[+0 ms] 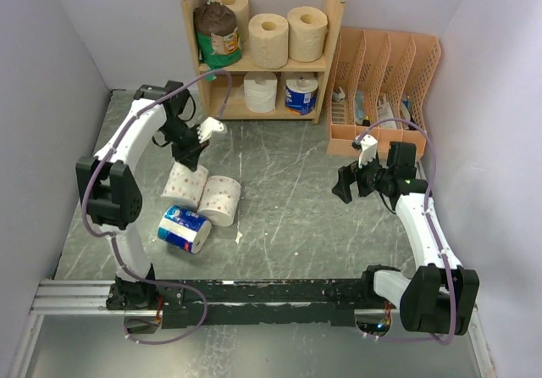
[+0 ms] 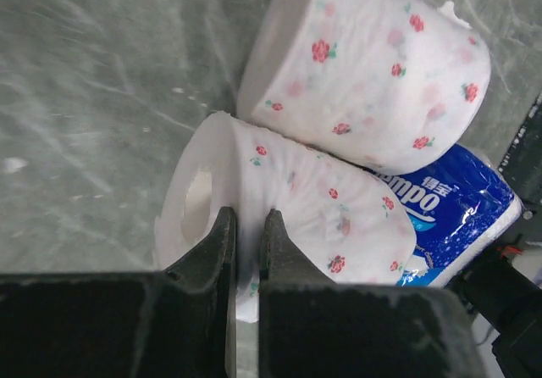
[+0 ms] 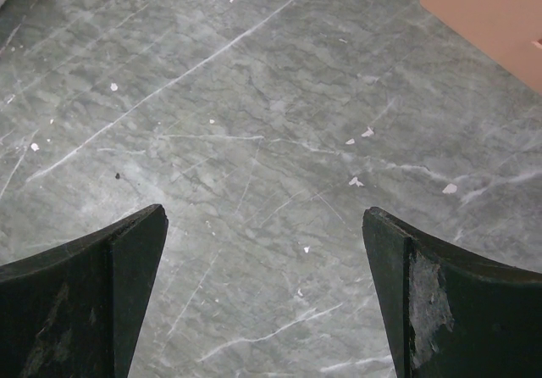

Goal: Place and organize the paper towels onto the shelf

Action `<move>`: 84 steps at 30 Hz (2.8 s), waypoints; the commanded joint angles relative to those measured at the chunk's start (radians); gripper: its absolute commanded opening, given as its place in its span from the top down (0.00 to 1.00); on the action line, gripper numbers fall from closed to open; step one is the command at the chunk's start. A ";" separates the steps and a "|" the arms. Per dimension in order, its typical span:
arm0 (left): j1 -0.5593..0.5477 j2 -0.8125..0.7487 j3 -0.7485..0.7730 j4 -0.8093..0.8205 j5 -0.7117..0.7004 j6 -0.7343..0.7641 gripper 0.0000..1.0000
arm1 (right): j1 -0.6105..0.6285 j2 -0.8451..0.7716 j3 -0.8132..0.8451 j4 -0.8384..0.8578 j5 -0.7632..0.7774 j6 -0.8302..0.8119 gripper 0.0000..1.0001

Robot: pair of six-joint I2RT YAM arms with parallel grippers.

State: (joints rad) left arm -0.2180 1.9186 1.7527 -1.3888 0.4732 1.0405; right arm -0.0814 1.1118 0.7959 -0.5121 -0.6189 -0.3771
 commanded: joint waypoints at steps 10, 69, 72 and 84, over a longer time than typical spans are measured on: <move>-0.224 -0.386 -0.102 0.575 -0.466 -0.309 0.93 | -0.003 -0.013 -0.043 0.068 0.085 -0.009 0.00; -0.346 0.337 -0.053 2.071 -1.034 -0.071 0.93 | -0.006 0.020 -0.101 0.133 0.221 0.004 0.00; -0.342 0.372 -0.021 2.059 -1.034 -0.072 0.93 | -0.006 0.026 -0.100 0.132 0.221 0.004 0.00; -0.343 0.404 0.041 1.935 -1.048 -0.128 0.62 | -0.006 0.010 -0.088 0.117 0.198 0.002 0.00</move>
State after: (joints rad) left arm -0.5640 2.3100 1.7271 0.5457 -0.5671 0.9245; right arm -0.0814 1.1351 0.7006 -0.4011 -0.4042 -0.3740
